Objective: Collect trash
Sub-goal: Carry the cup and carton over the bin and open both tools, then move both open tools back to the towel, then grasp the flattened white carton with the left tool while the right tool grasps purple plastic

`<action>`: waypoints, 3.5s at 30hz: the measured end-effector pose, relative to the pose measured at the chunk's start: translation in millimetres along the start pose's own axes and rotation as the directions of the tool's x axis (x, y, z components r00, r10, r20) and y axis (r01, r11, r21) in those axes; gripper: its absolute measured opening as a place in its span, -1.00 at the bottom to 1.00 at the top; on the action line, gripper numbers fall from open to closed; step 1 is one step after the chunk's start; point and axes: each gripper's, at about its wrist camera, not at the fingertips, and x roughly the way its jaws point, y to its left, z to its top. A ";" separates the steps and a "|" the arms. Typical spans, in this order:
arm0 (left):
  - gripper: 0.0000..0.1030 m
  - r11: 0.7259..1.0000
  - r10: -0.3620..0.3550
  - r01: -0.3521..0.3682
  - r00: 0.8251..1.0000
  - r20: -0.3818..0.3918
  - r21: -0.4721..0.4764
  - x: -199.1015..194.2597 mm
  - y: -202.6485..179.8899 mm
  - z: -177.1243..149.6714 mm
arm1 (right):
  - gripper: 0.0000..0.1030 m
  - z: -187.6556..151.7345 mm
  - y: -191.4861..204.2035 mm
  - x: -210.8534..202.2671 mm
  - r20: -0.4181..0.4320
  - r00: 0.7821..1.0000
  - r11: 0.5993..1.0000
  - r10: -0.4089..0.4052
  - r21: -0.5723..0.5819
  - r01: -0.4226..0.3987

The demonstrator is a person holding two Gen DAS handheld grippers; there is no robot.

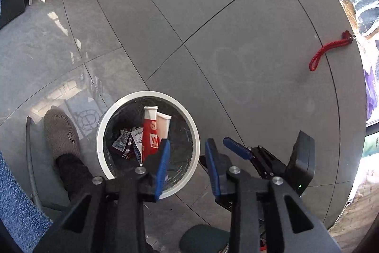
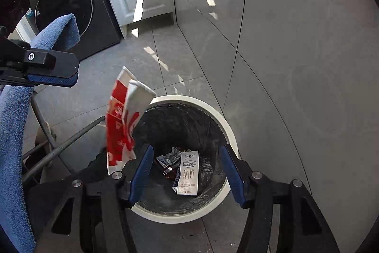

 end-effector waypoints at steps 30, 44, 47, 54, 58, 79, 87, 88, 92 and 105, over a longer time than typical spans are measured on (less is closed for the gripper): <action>-0.42 0.931 0.236 -0.351 0.789 0.568 0.100 -317.0 8.8 -182.9 | 0.10 26.3 164.6 -200.0 0.406 0.904 0.966 0.137 -0.257 -0.031; -0.06 0.887 0.440 -0.406 0.590 0.677 -0.221 -443.1 166.2 -316.6 | 0.11 30.0 288.9 -213.2 0.358 0.901 0.921 0.247 -0.375 -0.103; -0.05 0.863 0.491 -0.413 0.556 0.671 -0.290 -464.6 203.4 -346.7 | 0.11 30.7 315.5 -209.8 0.339 0.900 0.908 0.274 -0.400 -0.126; -0.05 0.799 0.600 -0.417 0.508 0.618 -0.433 -497.9 275.4 -396.5 | 0.11 34.9 368.8 -194.6 0.285 0.906 0.866 0.314 -0.477 -0.151; 0.19 0.790 0.613 -0.425 0.524 0.592 -0.442 -502.4 300.4 -403.0 | 0.11 41.0 391.8 -176.9 0.242 0.910 0.842 0.336 -0.509 -0.175; -0.02 0.849 0.529 -0.500 0.797 0.292 -0.173 -422.5 386.4 -299.8 | 0.11 69.6 489.8 -42.8 -0.009 0.933 0.738 0.360 -0.610 -0.290; -0.17 0.836 0.548 -0.529 0.793 0.266 -0.148 -406.2 388.7 -295.8 | -0.03 68.7 495.9 -10.4 -0.049 0.946 0.746 0.319 -0.602 -0.283; -0.18 0.836 0.548 -0.527 0.792 0.271 -0.150 -406.3 388.7 -296.1 | -0.14 67.5 496.0 -7.8 -0.052 0.947 0.747 0.316 -0.602 -0.282; -0.20 0.836 0.548 -0.527 0.785 0.288 -0.154 -408.7 385.1 -296.5 | -0.25 65.3 489.8 -8.7 -0.046 0.945 0.747 0.324 -0.601 -0.285; -0.36 0.846 0.531 -0.496 0.745 0.403 -0.196 -444.3 336.1 -304.6 | -0.32 51.3 450.3 -68.0 0.022 0.914 0.757 0.405 -0.569 -0.321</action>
